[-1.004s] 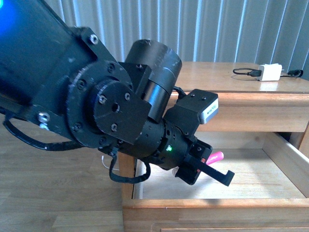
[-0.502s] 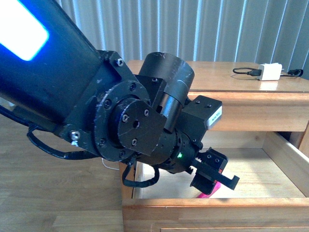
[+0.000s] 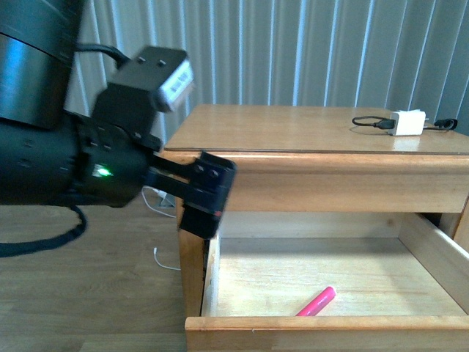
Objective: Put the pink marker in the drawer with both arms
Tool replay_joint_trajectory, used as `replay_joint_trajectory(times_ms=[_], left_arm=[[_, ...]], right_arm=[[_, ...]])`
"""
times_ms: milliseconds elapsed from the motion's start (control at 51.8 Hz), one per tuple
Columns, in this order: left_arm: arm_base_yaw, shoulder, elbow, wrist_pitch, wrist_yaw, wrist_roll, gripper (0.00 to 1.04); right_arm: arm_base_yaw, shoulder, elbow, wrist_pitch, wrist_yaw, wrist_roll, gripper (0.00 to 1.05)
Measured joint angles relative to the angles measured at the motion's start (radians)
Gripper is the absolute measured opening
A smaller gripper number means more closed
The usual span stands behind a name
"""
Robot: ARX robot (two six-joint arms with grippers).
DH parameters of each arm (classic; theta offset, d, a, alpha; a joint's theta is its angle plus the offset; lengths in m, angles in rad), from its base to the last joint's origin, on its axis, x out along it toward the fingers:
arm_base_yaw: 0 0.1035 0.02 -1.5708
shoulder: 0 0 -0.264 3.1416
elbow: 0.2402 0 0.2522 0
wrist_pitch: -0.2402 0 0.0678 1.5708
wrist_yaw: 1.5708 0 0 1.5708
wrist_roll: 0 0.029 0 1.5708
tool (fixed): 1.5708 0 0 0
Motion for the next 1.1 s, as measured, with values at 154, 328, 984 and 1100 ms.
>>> replay_joint_trajectory(times_ms=[154, 328, 984, 1100], left_arm=[[0.071, -0.232, -0.151, 0.039, -0.026, -0.053, 0.99], [0.228, -0.570, -0.395, -0.014, -0.043, -0.155, 0.99], [0.464, -1.100, -0.690, -0.187, -0.026, -0.317, 0.95], [0.409, -1.140, -0.750, -0.089, 0.000, -0.229, 0.73]], right_arm=[[0.000, 0.000, 0.000, 0.000, 0.000, 0.000, 0.96], [0.000, 0.000, 0.000, 0.000, 0.000, 0.000, 0.96], [0.000, 0.000, 0.000, 0.000, 0.000, 0.000, 0.96], [0.000, 0.000, 0.000, 0.000, 0.000, 0.000, 0.96]])
